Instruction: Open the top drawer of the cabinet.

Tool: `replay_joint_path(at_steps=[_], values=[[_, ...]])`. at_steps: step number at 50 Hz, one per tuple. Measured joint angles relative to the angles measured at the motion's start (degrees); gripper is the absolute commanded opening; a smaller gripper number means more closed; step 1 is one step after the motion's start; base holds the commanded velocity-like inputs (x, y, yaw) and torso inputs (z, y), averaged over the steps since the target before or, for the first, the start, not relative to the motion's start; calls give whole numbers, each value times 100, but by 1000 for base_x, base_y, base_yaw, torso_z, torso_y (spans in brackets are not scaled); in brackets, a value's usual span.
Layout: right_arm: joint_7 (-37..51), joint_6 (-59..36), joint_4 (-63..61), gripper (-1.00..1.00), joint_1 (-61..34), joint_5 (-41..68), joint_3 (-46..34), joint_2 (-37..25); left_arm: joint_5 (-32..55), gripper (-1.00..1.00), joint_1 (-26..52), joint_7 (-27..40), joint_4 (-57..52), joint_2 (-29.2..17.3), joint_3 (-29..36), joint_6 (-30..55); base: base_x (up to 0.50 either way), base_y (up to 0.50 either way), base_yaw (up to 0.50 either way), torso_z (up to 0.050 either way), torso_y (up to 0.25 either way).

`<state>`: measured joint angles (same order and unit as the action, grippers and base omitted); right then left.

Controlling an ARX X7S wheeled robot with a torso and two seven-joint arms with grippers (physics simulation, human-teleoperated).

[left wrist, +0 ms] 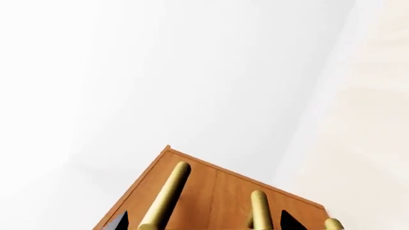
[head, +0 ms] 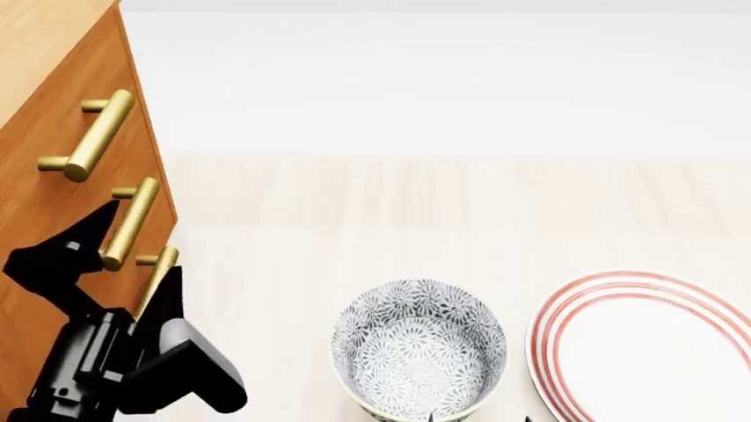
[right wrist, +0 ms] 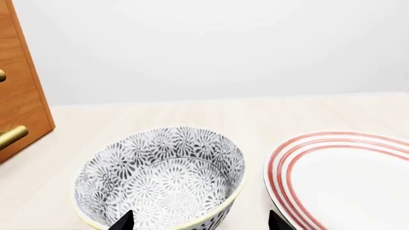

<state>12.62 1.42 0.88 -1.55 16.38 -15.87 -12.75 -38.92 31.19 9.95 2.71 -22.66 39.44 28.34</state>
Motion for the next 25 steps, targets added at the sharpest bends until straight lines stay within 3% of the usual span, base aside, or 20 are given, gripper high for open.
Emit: replay_joint_path(at_steps=[25], values=[[62,27,-2,100,-6,39,-57,-48,-283,100,375,-278,-138,-190,-20,330,0,0,0,0,0]])
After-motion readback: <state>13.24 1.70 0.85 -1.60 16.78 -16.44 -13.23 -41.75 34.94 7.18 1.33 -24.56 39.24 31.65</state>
